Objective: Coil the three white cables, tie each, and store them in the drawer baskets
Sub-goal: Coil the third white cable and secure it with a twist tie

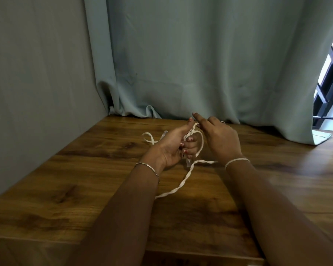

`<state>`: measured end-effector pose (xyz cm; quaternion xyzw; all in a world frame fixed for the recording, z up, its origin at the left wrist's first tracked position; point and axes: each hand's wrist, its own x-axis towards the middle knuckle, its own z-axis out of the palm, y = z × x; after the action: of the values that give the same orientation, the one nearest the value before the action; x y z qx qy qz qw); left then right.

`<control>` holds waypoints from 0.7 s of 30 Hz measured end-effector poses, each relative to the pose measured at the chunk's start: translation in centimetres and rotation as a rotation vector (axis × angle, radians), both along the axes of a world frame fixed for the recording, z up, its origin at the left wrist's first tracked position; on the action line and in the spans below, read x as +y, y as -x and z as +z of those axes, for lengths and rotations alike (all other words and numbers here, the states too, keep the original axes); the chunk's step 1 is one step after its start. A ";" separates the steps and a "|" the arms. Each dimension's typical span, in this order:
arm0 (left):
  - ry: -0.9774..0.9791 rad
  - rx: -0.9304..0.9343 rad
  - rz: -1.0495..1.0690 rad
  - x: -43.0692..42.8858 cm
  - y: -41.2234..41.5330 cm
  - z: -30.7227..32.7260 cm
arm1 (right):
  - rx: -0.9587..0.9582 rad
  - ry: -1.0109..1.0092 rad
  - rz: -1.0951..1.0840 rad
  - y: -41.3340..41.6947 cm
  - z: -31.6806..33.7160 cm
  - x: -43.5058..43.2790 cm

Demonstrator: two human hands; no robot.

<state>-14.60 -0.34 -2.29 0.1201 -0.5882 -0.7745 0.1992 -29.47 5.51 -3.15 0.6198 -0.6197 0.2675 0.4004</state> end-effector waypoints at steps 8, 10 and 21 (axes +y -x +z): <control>-0.351 0.460 0.110 -0.5 0.6 0.2 | -0.362 -0.451 -0.015 -0.9 -1.2 -1.3; -0.409 0.545 0.225 -0.8 0.6 0.2 | -0.403 -0.468 0.084 -1.5 -1.0 -1.3; -0.541 0.723 0.622 -3.3 -0.6 0.3 | -1.577 -0.761 0.384 -4.2 1.3 0.3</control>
<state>-14.04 -3.63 -1.99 0.0616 -0.1989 -0.7945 0.5704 -25.29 5.84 -1.81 0.4395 -0.6471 0.4544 -0.4261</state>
